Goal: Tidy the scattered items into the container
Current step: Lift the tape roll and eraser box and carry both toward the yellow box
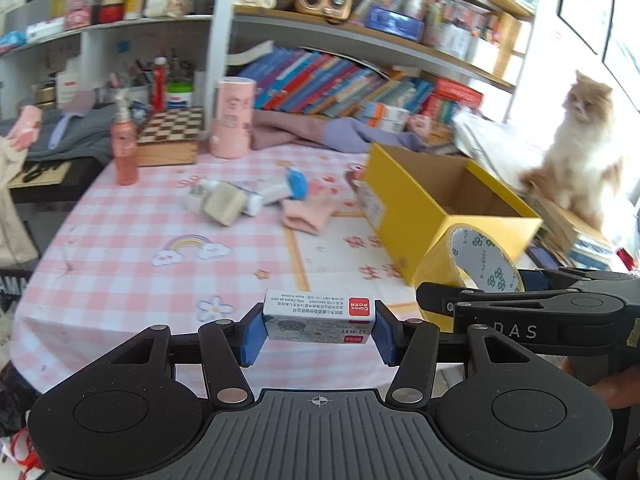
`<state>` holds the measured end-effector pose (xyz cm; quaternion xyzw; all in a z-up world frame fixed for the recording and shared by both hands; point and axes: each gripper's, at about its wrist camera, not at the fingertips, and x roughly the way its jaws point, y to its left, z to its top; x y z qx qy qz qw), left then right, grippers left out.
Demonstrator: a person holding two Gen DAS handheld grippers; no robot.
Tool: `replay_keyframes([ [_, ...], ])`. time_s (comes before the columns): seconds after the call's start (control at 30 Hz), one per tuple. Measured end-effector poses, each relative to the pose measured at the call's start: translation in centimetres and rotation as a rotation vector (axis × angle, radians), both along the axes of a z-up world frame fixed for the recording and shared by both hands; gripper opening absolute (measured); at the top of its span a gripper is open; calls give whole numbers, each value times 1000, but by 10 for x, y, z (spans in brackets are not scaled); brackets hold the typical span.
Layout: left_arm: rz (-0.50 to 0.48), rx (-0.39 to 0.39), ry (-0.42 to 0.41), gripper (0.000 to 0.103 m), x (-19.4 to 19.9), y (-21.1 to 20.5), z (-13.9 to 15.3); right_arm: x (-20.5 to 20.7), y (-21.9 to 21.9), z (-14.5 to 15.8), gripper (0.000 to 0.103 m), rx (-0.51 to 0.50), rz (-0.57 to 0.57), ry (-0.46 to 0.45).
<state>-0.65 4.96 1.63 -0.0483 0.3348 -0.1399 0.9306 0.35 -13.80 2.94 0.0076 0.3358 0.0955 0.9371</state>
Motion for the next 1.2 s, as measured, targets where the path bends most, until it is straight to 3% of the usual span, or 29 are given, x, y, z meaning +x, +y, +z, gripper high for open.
replay_keyframes([
  [0.53,-138,-39,27,53,-2,-36,-6,-34,-41,-6,84,-17,-157,56],
  [1.2,-283,-14,46,53,6,-88,-10,-48,-90,-12,84,10,-294,96],
])
